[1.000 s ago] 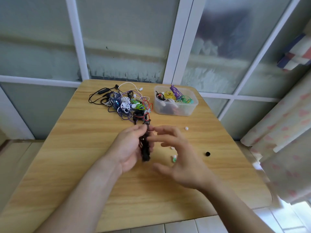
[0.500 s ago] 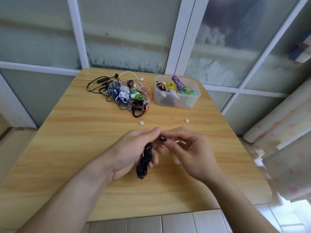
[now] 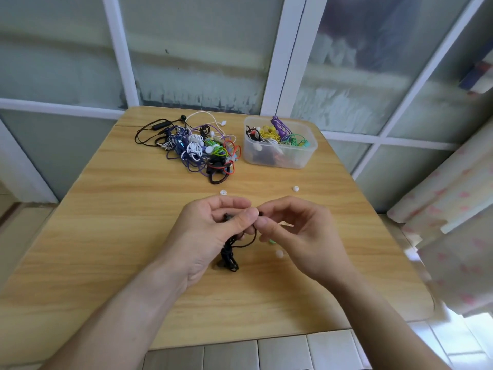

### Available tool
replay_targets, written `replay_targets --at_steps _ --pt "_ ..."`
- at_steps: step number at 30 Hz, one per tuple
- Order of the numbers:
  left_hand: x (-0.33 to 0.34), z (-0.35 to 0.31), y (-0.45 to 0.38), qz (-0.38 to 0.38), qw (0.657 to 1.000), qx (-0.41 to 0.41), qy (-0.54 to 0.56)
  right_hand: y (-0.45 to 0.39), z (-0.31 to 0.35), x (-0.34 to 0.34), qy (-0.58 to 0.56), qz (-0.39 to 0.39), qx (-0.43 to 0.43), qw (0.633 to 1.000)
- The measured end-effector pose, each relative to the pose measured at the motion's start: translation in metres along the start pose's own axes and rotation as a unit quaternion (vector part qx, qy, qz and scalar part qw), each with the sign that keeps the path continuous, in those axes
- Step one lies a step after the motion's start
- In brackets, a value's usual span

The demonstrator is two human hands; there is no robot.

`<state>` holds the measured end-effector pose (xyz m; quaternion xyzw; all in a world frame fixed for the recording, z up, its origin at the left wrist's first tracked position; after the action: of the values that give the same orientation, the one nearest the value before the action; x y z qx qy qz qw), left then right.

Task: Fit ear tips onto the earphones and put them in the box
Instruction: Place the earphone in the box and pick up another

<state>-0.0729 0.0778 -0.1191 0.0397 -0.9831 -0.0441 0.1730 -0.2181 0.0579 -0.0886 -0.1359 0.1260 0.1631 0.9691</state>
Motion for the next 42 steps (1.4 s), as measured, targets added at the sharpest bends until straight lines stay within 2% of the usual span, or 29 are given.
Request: replay_targets --at_steps 3,7,9,11,13,15,17,20,22,24,26,28,34,39,42 --pt "0.005 0.003 0.0 0.024 1.0 -0.011 -0.009 0.002 -0.002 -0.01 0.012 -0.045 -0.003 0.999" --pt "0.005 0.001 0.0 0.018 0.999 -0.003 -0.046 0.003 -0.004 -0.021 0.101 -0.009 0.011 0.995" --pt "0.006 0.001 -0.001 0.019 0.998 -0.002 -0.061 0.001 -0.008 -0.053 0.191 -0.083 0.025 0.978" --pt "0.009 0.001 0.0 0.027 0.998 -0.004 -0.065 0.002 -0.013 -0.089 0.31 -0.15 0.065 0.937" --pt "0.011 0.0 0.001 0.032 0.997 -0.003 -0.065 0.004 -0.029 -0.111 0.39 -0.128 0.14 0.901" --pt "0.013 0.0 0.001 0.031 0.997 -0.002 -0.07 0.009 -0.048 -0.117 0.424 -0.062 0.201 0.881" --pt "0.013 0.001 0.0 0.029 0.996 0.0 -0.081 0.011 -0.056 -0.114 0.43 -0.027 0.213 0.877" --pt "0.016 -0.001 0.0 0.028 0.995 0.008 -0.091 0.01 -0.054 -0.111 0.432 -0.038 0.204 0.878" --pt "0.018 -0.001 0.002 0.025 0.996 0.011 -0.087 0.011 -0.045 -0.111 0.398 -0.091 0.182 0.895" --pt "0.02 -0.003 0.004 0.027 0.996 0.017 -0.086 0.013 -0.031 -0.105 0.278 -0.15 0.15 0.937" --pt "0.021 -0.004 0.005 0.033 0.995 0.029 -0.089 0.014 -0.018 -0.085 0.161 -0.147 0.124 0.968" --pt "0.023 -0.006 0.006 0.039 0.994 0.041 -0.095 0.016 -0.008 -0.063 0.101 -0.115 0.109 0.982" --pt "0.025 -0.008 0.008 0.053 0.992 0.075 -0.09 0.021 -0.007 -0.028 0.0 -0.094 0.143 0.985" --pt "0.022 -0.009 0.007 0.041 0.992 0.082 -0.081 0.022 -0.018 -0.017 -0.207 -0.088 0.196 0.955" --pt "0.019 -0.008 0.007 0.035 0.993 0.084 -0.082 0.02 -0.013 -0.016 -0.215 -0.074 0.178 0.957"
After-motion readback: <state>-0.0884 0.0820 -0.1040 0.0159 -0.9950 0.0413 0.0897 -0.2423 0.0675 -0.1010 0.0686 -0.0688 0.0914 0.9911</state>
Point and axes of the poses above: each hand's wrist, its own y-axis away from the middle knuckle, its own x-axis out of the palm, z = x × y, the point moved 8 cm from there along -y, towards the middle knuckle, and after that the axes turned 6 degrees about y, right-handed, at the moved point
